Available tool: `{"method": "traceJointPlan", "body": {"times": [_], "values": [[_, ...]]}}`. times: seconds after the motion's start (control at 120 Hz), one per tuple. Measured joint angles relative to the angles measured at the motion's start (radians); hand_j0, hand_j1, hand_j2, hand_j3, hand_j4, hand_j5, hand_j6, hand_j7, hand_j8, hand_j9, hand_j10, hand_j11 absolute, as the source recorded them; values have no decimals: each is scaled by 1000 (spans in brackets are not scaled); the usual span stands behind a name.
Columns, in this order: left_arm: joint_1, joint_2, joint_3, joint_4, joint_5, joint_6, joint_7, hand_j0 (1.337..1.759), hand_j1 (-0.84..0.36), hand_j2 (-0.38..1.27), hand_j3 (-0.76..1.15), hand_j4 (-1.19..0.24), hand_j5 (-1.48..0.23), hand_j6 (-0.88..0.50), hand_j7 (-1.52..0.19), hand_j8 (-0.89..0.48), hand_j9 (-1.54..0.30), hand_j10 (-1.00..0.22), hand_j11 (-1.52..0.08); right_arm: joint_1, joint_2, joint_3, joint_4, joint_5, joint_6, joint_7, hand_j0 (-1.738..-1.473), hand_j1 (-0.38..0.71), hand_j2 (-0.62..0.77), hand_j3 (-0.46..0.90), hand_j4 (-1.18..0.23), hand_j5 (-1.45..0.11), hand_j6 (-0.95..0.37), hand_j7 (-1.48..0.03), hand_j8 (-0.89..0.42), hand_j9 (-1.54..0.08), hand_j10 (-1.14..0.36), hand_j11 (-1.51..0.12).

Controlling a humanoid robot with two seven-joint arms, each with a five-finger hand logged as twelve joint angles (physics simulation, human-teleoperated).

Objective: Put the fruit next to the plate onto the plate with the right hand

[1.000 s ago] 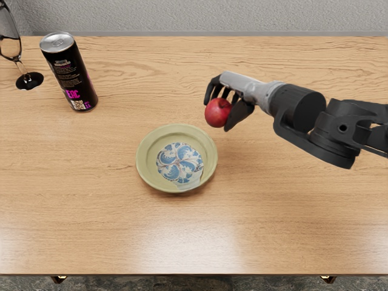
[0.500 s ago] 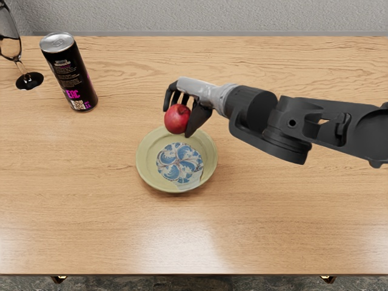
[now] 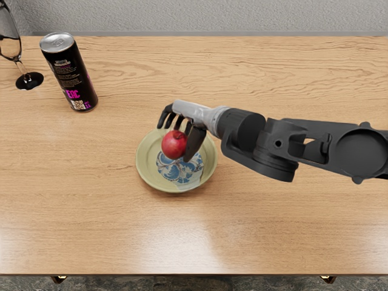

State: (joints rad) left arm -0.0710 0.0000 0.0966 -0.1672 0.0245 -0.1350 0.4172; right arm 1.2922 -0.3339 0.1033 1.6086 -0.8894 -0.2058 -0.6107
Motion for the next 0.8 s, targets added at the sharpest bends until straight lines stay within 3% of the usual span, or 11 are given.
{"method": "traceJointPlan", "body": {"times": [0.142, 0.283, 0.383, 0.533, 0.642, 0.8], "values": [[0, 0, 0, 0, 0, 0, 0, 1658, 339, 2, 0, -8, -11, -9, -11, -9, -11, -8, -11, -1, -2, 3, 3, -8, -1, 0, -1656, -150, 40, 0, -177, -368, -148, -345, -157, -357, -259, -359], [0, 0, 0, 0, 0, 0, 0, 1658, 339, 2, 0, -8, -11, -8, -11, -8, -11, -8, -11, -10, -11, 59, 18, 49, 63, 0, -1657, -250, 20, 0, -89, -184, -75, -172, -79, -178, -130, -179], [0, 0, -1, 0, 0, 0, 0, 1658, 339, 2, 0, -8, -11, -9, -11, -8, -11, -8, -11, -98, -13, 221, 40, 223, 149, 0, -1657, -289, 13, 0, -55, -113, -47, -106, -49, -109, -80, -110], [-1, 0, 0, 0, 0, 0, 0, 1658, 339, 2, 0, -9, -11, -9, -11, -9, -11, -9, -11, -239, -58, 473, 49, 506, 412, 0, -1658, -320, 6, 0, -27, -54, -23, -51, -24, -52, -39, -53], [-1, 0, 0, 0, 0, 0, 0, 1658, 339, 2, 0, -9, -11, -9, -11, -9, -11, -8, -11, -335, -144, 609, 25, 746, 633, 0, -1658, -332, 4, 0, -16, -32, -14, -30, -14, -31, -23, -31], [-1, 0, 0, 0, 0, 0, 0, 1658, 339, 2, 0, -9, -11, -9, -11, -9, -11, -8, -11, -418, -326, 649, -22, 1030, 776, 0, -1658, -341, 2, 0, -7, -15, -6, -14, -6, -14, -10, -14]]}}
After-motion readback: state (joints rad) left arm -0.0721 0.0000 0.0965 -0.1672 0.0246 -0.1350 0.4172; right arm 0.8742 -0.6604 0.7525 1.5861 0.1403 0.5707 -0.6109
